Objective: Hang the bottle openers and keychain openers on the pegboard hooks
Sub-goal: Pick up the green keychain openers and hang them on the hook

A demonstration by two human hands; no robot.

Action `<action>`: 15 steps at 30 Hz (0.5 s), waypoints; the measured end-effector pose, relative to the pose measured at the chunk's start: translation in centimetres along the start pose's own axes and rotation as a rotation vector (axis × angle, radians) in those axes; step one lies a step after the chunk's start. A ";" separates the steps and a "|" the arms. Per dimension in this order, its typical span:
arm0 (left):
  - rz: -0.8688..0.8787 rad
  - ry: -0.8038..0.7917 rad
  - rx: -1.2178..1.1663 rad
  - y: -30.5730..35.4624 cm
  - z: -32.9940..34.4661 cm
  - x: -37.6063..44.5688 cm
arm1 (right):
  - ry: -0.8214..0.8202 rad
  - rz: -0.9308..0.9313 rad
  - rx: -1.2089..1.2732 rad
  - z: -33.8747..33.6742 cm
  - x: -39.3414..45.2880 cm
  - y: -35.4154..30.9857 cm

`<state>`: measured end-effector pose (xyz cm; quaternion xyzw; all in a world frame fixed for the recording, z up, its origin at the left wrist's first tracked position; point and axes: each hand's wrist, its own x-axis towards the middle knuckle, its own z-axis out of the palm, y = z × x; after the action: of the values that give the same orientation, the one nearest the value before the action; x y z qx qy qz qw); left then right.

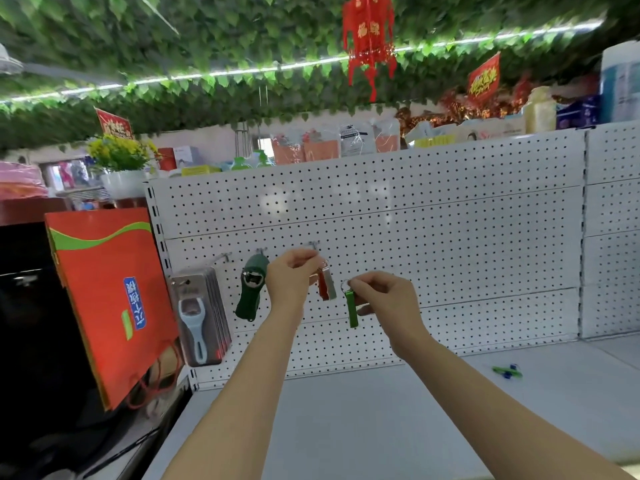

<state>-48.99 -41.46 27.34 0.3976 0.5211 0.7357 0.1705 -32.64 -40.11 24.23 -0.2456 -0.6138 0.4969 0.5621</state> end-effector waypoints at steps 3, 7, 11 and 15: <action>-0.041 0.029 -0.010 -0.7 0.0 0.8 | -0.007 0.003 -0.006 0.1 0.7 0.0; -0.065 0.023 0.020 -1.6 0.0 2.1 | -0.013 0.010 -0.007 0.2 1.4 0.3; -0.029 0.035 0.114 -2.4 0.7 3.1 | -0.027 -0.003 -0.017 0.5 2.0 0.4; 0.019 0.035 0.180 -2.8 0.5 3.5 | -0.043 -0.024 -0.023 1.0 2.1 0.4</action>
<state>-51.22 -37.68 26.34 0.4033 0.5841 0.6945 0.1179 -34.18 -38.47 24.98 -0.2338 -0.6346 0.4880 0.5518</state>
